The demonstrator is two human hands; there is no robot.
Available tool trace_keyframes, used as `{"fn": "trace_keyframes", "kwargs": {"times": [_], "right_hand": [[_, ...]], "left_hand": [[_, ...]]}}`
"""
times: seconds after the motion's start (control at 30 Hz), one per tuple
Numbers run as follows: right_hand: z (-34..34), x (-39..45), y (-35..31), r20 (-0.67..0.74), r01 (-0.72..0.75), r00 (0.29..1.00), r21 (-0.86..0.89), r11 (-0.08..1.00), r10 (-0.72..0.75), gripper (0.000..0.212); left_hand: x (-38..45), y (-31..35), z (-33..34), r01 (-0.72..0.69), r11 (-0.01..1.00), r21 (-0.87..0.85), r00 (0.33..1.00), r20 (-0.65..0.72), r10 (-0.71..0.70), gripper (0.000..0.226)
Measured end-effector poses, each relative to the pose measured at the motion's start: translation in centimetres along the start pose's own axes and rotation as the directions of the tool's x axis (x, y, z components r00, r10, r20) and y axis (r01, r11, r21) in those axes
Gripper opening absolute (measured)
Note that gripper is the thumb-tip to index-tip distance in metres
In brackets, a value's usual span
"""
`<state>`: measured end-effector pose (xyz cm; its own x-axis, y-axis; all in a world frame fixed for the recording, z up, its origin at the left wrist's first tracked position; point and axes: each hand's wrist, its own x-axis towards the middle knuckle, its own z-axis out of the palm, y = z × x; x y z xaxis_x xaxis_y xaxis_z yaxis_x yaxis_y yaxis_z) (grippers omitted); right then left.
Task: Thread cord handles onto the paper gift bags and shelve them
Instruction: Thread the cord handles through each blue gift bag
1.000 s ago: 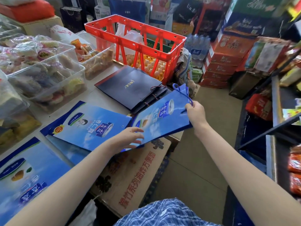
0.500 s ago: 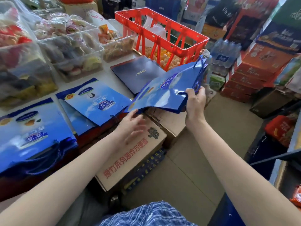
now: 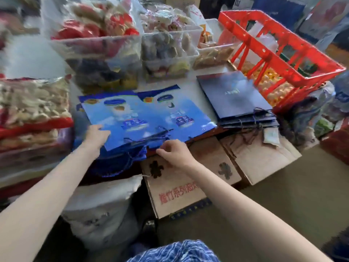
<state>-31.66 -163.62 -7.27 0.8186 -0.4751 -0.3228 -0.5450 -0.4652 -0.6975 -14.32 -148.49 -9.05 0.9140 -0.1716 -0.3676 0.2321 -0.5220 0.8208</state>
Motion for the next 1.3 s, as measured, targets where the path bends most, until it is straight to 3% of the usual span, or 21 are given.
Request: {"fn": "trace_keyframes", "kwargs": {"times": [0.07, 0.13, 0.2, 0.27, 0.43, 0.53, 0.67, 0.77, 0.9, 1.1, 1.3], "right_hand": [[0.9, 1.9, 0.4, -0.078, -0.005, 0.997, -0.108, 0.994, -0.004, 0.023], [1.4, 4.1, 0.2, -0.122, 0.061, 0.989, -0.145, 0.988, -0.079, 0.024], [2.5, 6.5, -0.5, 0.003, 0.147, 0.988, -0.261, 0.954, -0.151, 0.035], [4.0, 8.5, -1.2, 0.127, 0.124, 0.988, -0.281, 0.951, -0.092, 0.043], [6.1, 11.5, -2.1, 0.191, -0.015, 0.978, -0.309, 0.951, 0.078, 0.057], [5.9, 12.2, -2.7, 0.181, -0.083, 0.976, -0.218, 0.972, 0.124, 0.06], [6.1, 11.8, -4.7, 0.095, -0.088, 0.99, -0.128, 0.988, 0.1, 0.056], [7.8, 10.2, -5.3, 0.105, -0.052, 0.992, -0.21, 0.976, 0.076, 0.062], [9.4, 9.1, -4.2, 0.112, -0.072, 0.989, -0.203, 0.977, 0.096, 0.063], [10.2, 9.0, -2.8, 0.185, -0.059, 0.981, -0.015, 0.998, 0.061, 0.064], [11.4, 8.8, -2.6, 0.187, -0.045, 0.981, -0.059, 0.997, 0.056, 0.066]], "left_hand": [[1.7, -2.6, -1.9, 0.091, 0.969, 0.231, 0.996, -0.007, -0.092, 0.018], [2.3, -5.1, -3.0, 0.065, 0.92, 0.387, 0.997, 0.0, -0.071, 0.041], [2.0, -6.6, -3.9, -0.009, 0.879, 0.476, 0.998, 0.056, -0.02, 0.048], [1.8, -7.6, -4.5, -0.036, 0.846, 0.532, 0.996, 0.093, -0.015, 0.054], [2.2, -7.8, -5.9, -0.01, 0.896, 0.444, 0.982, 0.175, -0.076, 0.064], [2.4, -8.0, -6.0, -0.003, 0.914, 0.405, 0.979, 0.189, -0.08, 0.064], [2.8, -8.0, -5.5, 0.109, 0.98, 0.169, 0.983, 0.128, -0.131, 0.064], [2.8, -7.9, -5.2, 0.157, 0.983, 0.094, 0.981, 0.1, -0.166, 0.068], [2.7, -8.7, -4.8, 0.159, 0.969, 0.187, 0.982, 0.073, -0.175, 0.073], [3.1, -9.6, -4.1, 0.137, 0.937, 0.32, 0.984, 0.065, -0.166, 0.09], [3.0, -10.3, -4.2, 0.085, 0.875, 0.477, 0.993, 0.03, -0.113, 0.094]]}}
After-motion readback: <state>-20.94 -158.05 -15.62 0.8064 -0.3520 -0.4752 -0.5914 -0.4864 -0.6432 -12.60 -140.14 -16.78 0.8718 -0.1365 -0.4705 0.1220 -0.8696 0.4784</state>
